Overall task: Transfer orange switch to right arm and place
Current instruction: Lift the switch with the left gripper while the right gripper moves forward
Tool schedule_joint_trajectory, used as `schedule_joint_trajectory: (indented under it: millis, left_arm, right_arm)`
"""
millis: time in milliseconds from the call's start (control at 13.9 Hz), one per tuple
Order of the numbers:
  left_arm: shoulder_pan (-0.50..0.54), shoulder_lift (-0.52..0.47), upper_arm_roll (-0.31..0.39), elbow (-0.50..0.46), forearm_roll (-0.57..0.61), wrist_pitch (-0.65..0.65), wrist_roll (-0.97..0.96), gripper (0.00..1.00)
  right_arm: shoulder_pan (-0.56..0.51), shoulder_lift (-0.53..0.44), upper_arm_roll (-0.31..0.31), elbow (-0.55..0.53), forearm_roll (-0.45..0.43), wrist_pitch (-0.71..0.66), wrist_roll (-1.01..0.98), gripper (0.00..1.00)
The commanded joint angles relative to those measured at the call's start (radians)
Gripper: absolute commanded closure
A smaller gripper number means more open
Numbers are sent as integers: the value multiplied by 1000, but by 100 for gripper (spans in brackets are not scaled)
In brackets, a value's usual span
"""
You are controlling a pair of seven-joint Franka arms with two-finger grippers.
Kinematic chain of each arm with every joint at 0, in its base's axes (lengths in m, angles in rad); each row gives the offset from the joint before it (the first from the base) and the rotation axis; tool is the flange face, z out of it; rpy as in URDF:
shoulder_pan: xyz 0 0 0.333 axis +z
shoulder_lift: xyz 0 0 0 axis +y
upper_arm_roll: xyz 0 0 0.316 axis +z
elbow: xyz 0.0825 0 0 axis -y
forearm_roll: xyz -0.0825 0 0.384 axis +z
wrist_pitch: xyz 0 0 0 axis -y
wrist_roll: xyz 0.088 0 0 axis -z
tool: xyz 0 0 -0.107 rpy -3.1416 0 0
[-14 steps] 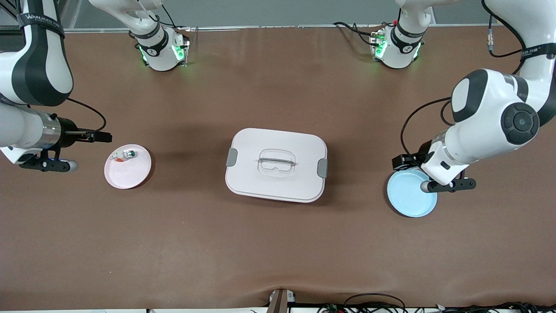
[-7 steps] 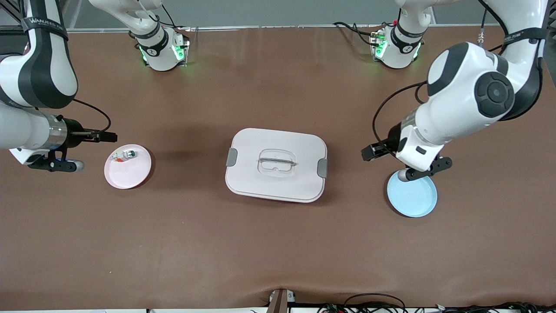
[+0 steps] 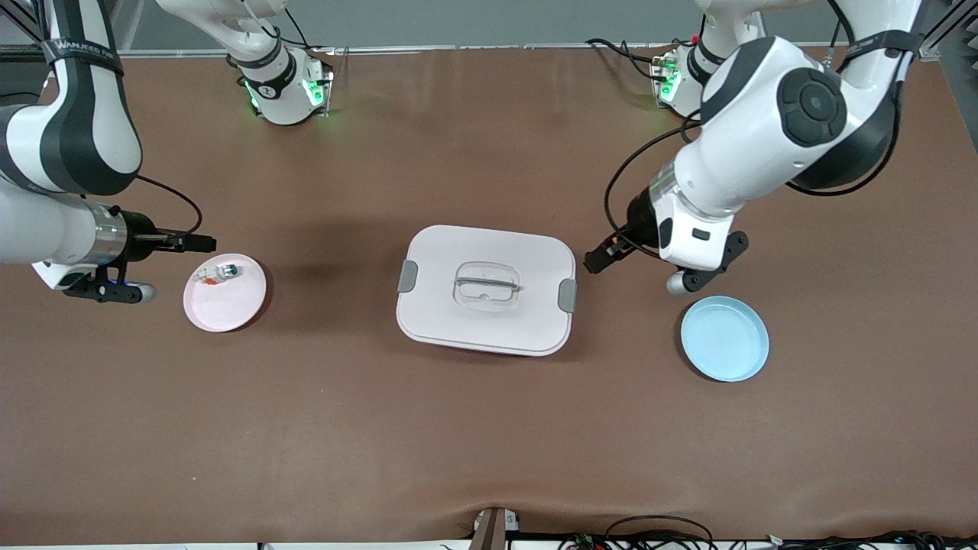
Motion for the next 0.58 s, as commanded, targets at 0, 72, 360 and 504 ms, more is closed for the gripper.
schedule_joint_trajectory:
  millis: [0,72,360,504]
  left_arm:
    - [-18,27,-6,25,-64,78,-166,72]
    - [-20,34,-6,30,-89,105,-213,72]
    - [-50,53,-6,35,-141,236,-414,72]
    - [-67,64,-6,35,-141,292,-471,72]
  right_arm:
    - [-15,-68,9,-95,18,59,9,0]
    - [-11,-68,9,-95,22,59,9,0]
    - [-13,-95,6,-97,213,68,10,0]
    - [-5,-105,9,-97,318,79,10,0]
